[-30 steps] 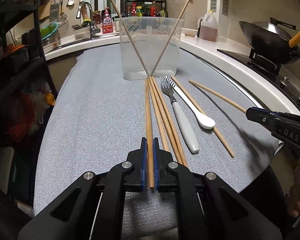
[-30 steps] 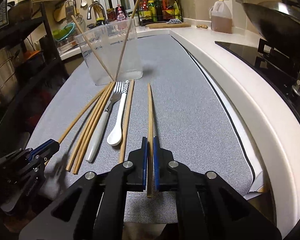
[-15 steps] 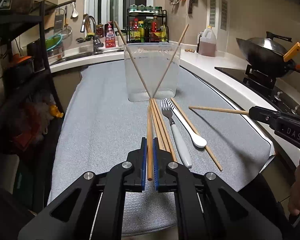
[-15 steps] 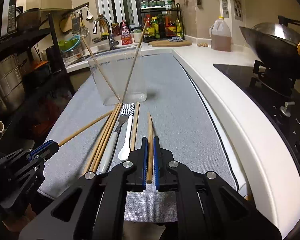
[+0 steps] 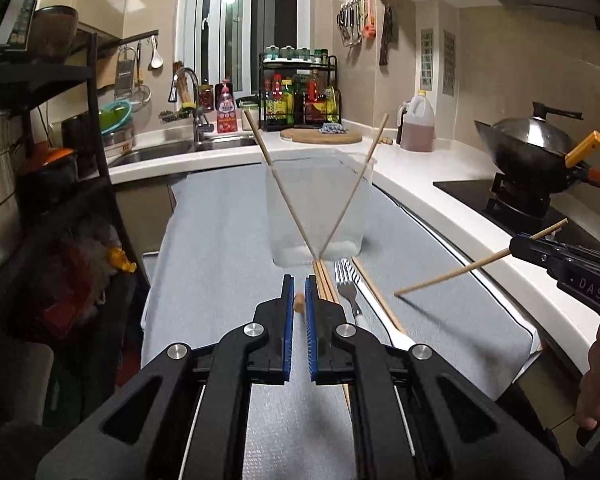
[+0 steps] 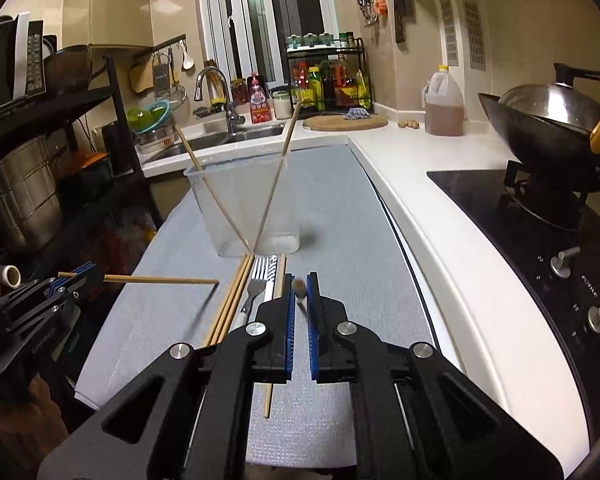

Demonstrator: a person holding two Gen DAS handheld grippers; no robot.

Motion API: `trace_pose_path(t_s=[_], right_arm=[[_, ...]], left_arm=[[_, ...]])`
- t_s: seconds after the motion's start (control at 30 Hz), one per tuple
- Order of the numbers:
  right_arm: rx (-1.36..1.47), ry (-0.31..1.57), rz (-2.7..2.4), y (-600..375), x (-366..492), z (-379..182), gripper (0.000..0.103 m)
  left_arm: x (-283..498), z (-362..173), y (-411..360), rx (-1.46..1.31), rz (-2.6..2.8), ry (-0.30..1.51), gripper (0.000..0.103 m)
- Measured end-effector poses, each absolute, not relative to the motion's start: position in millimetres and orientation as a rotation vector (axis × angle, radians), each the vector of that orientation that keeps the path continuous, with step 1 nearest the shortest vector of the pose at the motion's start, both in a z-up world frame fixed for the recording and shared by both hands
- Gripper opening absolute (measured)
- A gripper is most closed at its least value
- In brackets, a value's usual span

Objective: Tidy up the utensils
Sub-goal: 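Lift the left tool's chopstick over the container while the right tool carries its chopstick there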

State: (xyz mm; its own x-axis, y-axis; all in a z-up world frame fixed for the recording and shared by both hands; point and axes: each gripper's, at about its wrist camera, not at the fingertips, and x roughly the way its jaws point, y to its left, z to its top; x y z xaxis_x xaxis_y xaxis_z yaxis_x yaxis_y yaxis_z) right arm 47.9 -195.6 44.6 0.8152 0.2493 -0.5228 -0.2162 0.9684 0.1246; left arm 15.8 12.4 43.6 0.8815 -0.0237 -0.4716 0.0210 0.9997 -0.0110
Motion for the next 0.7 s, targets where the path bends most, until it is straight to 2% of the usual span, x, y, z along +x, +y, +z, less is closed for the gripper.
trace_pose_path(t_s=[0.37,0.7], right_arm=[[0.07,0.508,0.292,-190.8,66.6,81.3,0.006],[0.07,0.534,0.35,-185.7,92.7,114.7,0.006]], left_arm=[[41.5,85.4,24.4,-0.015,-0.058,0.461,0.006],[71.5,120.0,49.7,-0.101,-0.108,0.527,0.006]])
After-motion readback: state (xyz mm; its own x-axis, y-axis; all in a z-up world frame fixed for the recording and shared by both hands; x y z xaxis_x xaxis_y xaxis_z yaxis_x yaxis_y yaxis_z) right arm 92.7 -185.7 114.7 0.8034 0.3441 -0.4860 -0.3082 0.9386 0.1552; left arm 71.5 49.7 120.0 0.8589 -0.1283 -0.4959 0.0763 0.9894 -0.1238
